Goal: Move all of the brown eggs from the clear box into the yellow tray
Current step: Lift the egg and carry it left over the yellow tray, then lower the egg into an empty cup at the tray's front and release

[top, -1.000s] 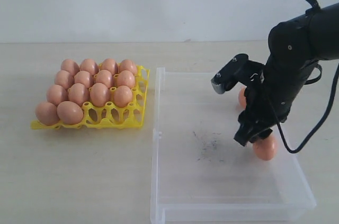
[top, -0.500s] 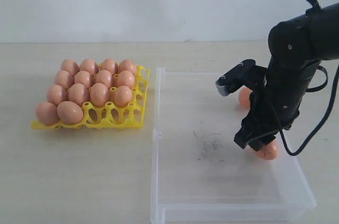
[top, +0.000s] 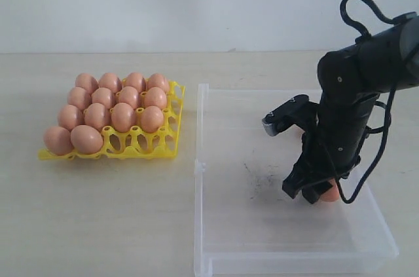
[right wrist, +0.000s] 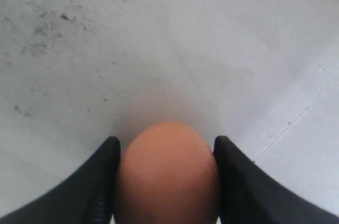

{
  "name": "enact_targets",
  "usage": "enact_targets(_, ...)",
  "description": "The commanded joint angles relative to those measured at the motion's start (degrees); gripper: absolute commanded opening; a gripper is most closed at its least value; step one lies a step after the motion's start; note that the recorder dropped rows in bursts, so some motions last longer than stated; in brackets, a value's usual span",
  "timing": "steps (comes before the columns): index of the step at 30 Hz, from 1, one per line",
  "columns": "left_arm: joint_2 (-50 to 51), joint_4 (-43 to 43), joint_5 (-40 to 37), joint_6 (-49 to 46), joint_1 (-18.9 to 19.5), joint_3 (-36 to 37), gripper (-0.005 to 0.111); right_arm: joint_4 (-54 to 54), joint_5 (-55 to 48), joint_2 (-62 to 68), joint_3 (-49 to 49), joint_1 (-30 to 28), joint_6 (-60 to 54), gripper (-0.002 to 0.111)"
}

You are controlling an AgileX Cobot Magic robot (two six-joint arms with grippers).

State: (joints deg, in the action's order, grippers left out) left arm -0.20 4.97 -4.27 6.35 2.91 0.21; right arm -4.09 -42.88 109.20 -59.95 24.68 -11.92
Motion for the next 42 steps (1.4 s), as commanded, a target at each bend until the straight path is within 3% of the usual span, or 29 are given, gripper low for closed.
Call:
enact_targets(1, 0.2, 0.03, 0.32, 0.07, -0.22, -0.21, 0.004, -0.65, 1.84, 0.57, -0.01, -0.16, 0.75, 0.0)
enact_targets(8, 0.2, 0.03, 0.32, 0.07, -0.22, -0.21, 0.004, 3.61, 22.25, -8.25, -0.01, 0.06, 4.3, 0.0)
enact_targets(13, 0.2, 0.03, 0.32, 0.07, -0.22, -0.21, 0.004, 5.9, 45.87, -8.47, 0.51, 7.95, 3.22, 0.0)
enact_targets(19, 0.2, 0.03, 0.32, 0.07, -0.22, -0.21, 0.004, 1.9, 71.49, -4.3, 0.96, 15.99, 2.73, 0.0)
enact_targets(28, 0.2, 0.03, 0.32, 0.07, -0.22, -0.21, 0.004, -7.5, 103.64, 9.08, 0.27, 17.0, 13.55, 0.0)
enact_targets(32, 0.2, 0.03, 0.32, 0.07, -0.22, -0.21, 0.004, -15.74, 106.64, 15.32, -3.88, 17.0, 15.21, 0.0)
enact_targets(37, 0.2, 0.03, 0.32, 0.07, -0.22, -0.21, 0.004, -30.97, 101.59, 21.19, -12.15, 17.0, 21.92, 0.0)
enact_targets(42, 0.2, 0.03, 0.32, 0.07, -0.22, -0.21, 0.004, -37.18, 100.28, 24.71, -17.7, 17.0, 28.32, 0.0)
